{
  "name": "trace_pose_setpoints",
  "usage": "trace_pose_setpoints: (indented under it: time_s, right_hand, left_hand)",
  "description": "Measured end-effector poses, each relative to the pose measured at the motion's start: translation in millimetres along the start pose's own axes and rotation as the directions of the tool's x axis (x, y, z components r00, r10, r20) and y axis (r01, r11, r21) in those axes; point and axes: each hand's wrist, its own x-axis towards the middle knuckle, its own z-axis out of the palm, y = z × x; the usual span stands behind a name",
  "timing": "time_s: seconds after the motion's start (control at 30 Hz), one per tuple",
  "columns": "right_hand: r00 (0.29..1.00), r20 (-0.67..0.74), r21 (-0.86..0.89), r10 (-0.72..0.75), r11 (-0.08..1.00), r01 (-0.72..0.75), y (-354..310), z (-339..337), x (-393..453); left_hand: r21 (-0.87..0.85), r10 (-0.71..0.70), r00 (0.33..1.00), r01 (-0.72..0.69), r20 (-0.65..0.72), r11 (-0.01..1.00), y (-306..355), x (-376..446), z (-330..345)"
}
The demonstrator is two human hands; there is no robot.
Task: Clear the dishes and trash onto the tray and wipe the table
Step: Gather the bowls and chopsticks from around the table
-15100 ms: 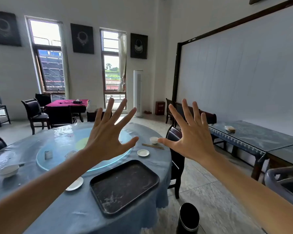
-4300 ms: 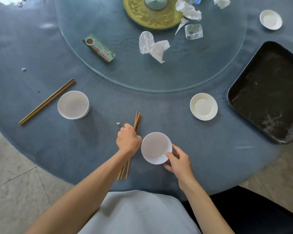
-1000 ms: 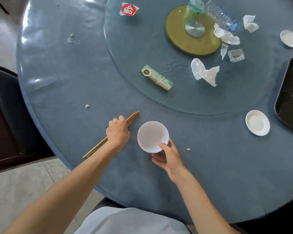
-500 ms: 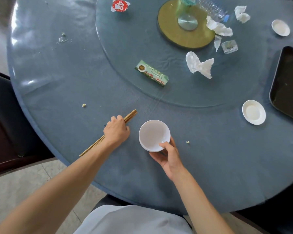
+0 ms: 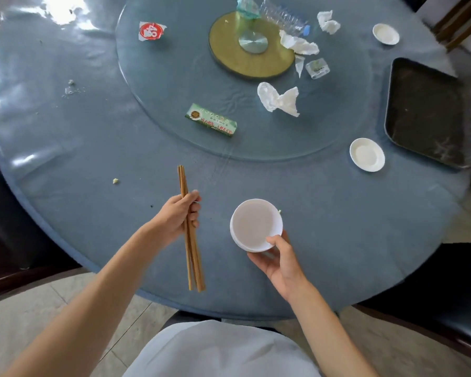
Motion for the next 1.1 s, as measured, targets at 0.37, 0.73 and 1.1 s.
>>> trace_pose_setpoints:
  time_s: [0.37, 0.73, 1.1]
  right_hand:
    - [0.978, -0.132, 0.271, -0.161, 0.943, 0.192, 16.5, -129.8, -91.7]
    - [0.934, -0.329, 0.514, -0.14, 0.803, 0.301, 103.6, -307.0, -236.7]
    - [0.83, -0.541, 0.668, -0.133, 0.531, 0.521, 146.5, -455.2, -340.4]
  left_hand:
    - [-0.19, -0.123, 0.943, 0.188, 0.31, 0.964, -84.9, -65.4, 107.8]
    - [0.071, -0.291, 0.847, 0.291, 0.445, 0.954, -259.7, -166.4, 239.0]
    - [0.378, -0.469, 0.681, 0.293, 0.562, 0.879, -381.0, -253.2, 383.5]
